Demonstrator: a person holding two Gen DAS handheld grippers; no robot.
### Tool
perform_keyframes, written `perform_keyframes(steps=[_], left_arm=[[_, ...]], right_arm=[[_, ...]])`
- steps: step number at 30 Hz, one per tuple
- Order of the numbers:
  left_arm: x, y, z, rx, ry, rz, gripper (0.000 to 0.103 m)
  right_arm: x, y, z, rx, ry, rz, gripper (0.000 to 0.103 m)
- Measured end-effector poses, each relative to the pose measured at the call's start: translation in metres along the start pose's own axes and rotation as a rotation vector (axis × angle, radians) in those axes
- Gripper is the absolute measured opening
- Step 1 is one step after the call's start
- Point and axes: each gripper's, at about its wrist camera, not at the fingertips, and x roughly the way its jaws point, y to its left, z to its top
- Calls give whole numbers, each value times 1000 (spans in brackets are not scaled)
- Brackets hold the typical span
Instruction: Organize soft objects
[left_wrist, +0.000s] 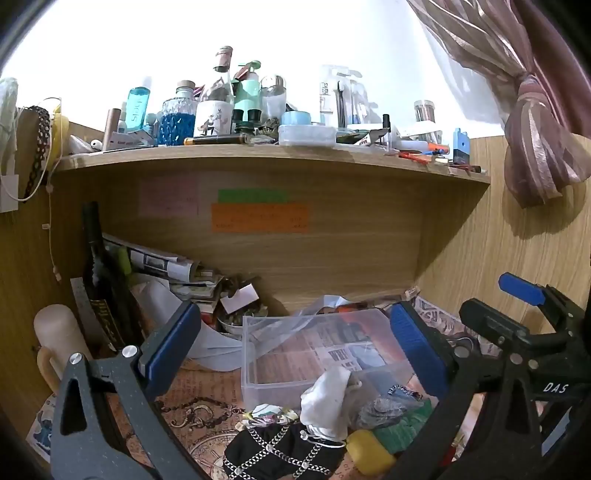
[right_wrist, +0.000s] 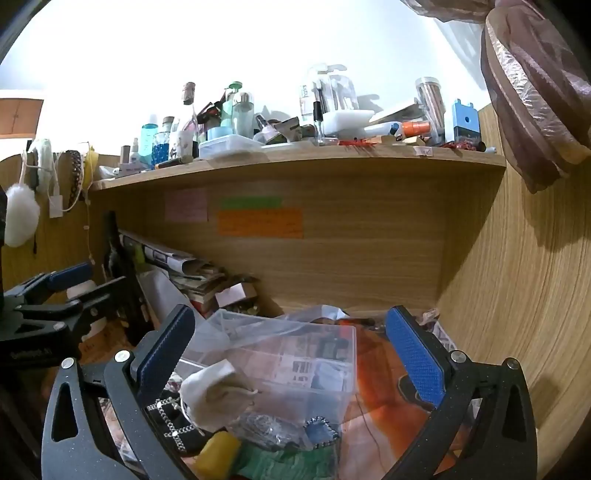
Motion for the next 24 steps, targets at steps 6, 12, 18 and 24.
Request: perform_keyframes(steps=[6, 12, 18, 24], left_arm=[[4, -2, -2, 10, 16, -3, 103], [4, -3, -4, 1, 14, -4, 103], [5, -1, -5, -3, 14, -5, 103], [5, 0, -4, -9, 15, -9, 103]], right_arm=[[-1, 3, 1, 0, 2, 0, 103], [-4, 6, 1, -11, -5, 5, 103], [-5, 4, 2, -1, -10, 9, 103], [-5, 4, 2, 4, -10, 11, 103]])
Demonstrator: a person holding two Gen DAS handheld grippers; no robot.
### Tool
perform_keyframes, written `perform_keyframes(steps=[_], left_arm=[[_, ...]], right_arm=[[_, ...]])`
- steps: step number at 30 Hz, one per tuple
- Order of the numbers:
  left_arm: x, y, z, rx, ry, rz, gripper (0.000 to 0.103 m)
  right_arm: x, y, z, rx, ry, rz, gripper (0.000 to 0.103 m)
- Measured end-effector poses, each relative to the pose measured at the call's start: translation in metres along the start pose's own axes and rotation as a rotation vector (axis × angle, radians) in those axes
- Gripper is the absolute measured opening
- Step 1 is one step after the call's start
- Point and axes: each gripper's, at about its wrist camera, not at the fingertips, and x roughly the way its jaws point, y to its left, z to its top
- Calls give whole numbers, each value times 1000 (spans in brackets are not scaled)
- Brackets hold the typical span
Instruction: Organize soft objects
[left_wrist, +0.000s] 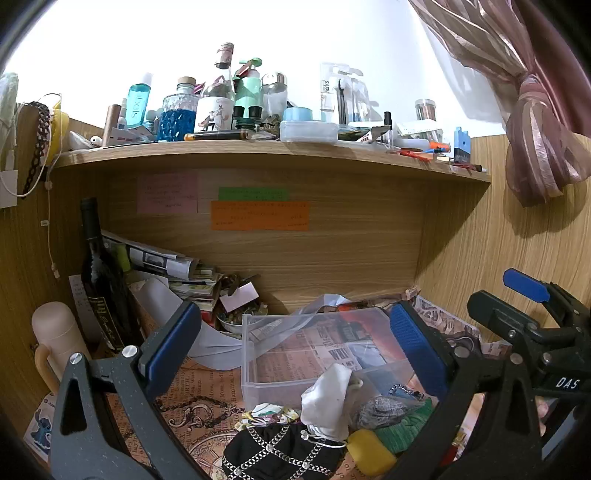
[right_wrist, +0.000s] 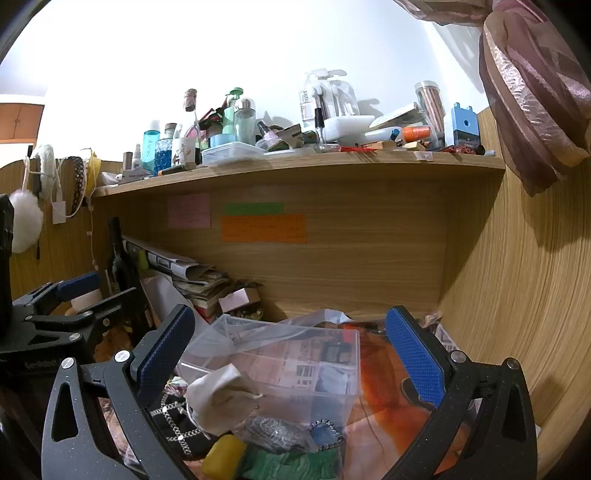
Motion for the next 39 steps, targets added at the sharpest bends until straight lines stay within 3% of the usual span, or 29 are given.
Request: perform_keyframes(steps=[39], left_arm=[[2, -1, -2, 5, -1, -4, 103]], right_arm=[[-2, 0, -1, 24, -2, 17, 103]])
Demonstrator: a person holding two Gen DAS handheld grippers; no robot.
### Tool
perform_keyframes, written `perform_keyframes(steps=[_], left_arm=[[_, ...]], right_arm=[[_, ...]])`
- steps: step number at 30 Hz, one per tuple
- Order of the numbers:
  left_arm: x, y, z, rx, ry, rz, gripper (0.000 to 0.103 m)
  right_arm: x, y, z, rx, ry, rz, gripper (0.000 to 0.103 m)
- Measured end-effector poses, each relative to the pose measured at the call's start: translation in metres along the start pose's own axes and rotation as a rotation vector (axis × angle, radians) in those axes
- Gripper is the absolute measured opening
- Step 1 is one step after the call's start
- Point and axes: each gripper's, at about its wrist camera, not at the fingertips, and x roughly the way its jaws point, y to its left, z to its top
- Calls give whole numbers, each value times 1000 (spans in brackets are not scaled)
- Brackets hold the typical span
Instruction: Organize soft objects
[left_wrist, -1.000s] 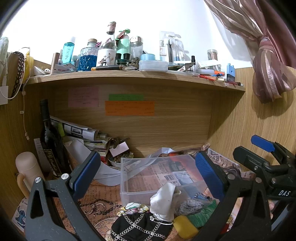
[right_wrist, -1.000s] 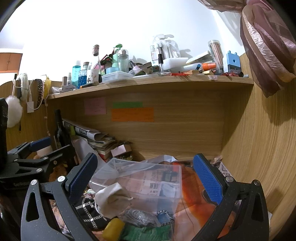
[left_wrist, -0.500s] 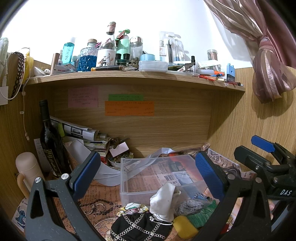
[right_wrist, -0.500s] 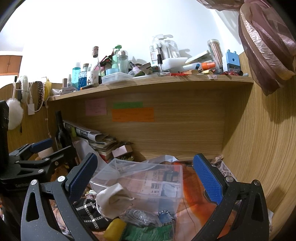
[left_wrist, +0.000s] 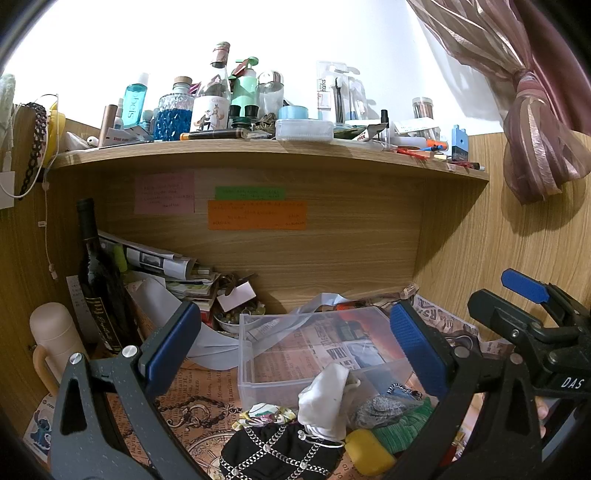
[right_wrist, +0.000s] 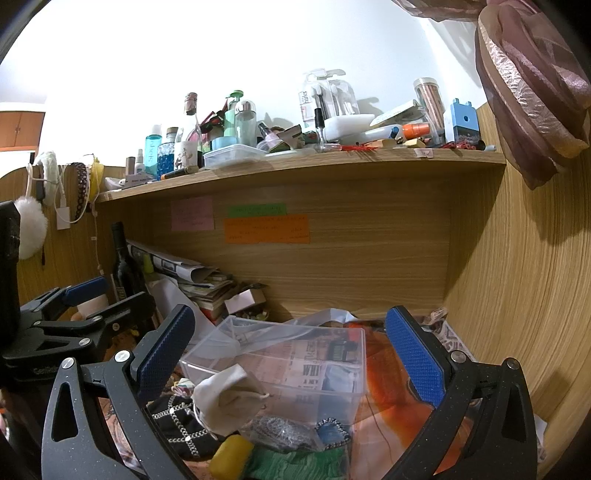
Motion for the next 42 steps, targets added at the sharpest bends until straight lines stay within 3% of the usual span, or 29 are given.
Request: perform_keyframes(steps=[31, 36, 42], left_arm=[[7, -1, -6, 2, 22, 0, 103], [17, 6, -20, -2, 86, -23, 103], [35, 10, -45, -16, 202, -59, 102]], right_arm=[[3, 2, -3, 3, 11, 4, 103], [13, -4, -15, -7, 68, -13, 103], [35, -19, -43, 15, 209, -8, 103]])
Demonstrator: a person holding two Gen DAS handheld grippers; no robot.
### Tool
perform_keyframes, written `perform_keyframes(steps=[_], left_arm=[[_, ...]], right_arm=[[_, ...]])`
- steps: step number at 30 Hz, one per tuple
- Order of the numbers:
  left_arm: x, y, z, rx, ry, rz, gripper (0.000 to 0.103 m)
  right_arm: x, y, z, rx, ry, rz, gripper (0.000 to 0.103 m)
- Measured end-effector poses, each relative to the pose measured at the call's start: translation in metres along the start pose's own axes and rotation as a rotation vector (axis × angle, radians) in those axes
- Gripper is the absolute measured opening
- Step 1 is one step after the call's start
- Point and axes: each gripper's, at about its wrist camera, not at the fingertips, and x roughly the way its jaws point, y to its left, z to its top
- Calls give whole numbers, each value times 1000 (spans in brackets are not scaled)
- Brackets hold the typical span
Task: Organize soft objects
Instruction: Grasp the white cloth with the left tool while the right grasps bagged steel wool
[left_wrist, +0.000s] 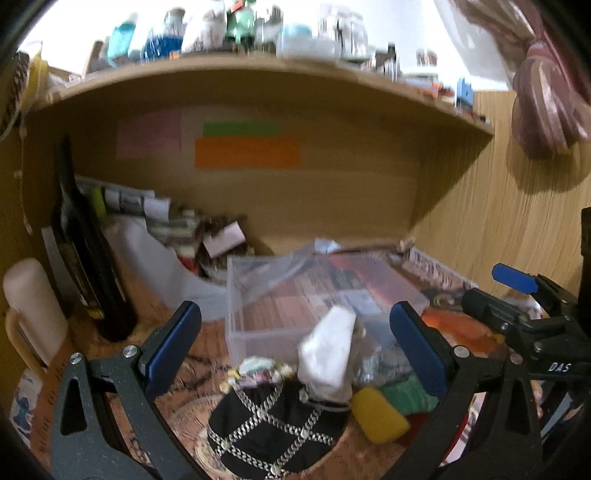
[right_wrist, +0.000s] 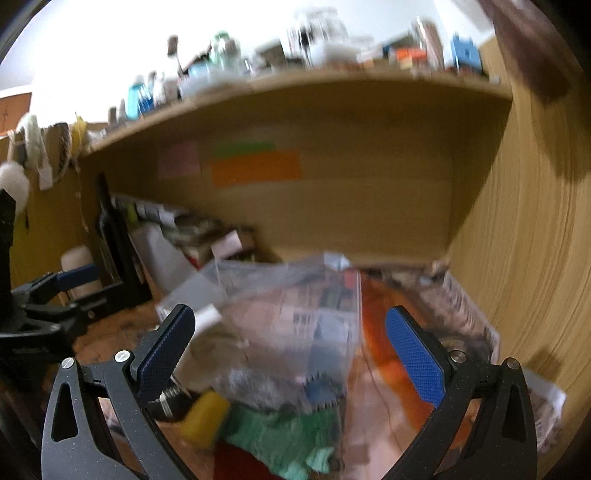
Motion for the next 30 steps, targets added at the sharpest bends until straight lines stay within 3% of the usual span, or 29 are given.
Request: perform_keyframes(steps=[3, 11, 17, 21, 25, 28, 30], left_arm=[[11, -1, -9, -4, 56, -14, 90], [41, -7, -27, -18, 168, -59, 80], [62, -11, -34, -21, 233, -88, 65], [77, -13, -37, -20, 273, -109, 50], [87, -15, -41, -18, 298, -125, 39], [93, -16, -45, -20, 318, -135, 32], [93, -16, -46, -18, 316, -136, 31]], right_arm=[[12, -7, -12, 16, 73, 12, 103], [29, -11, -33, 49, 178, 88, 98], [46, -7, -38, 33, 238, 130, 85], [65, -2, -43, 5, 298, 156, 72], [81, 3, -49, -23, 363, 172, 68], [90, 3, -54, -26, 406, 182, 53], [93, 2, -57, -21, 418, 182, 49]])
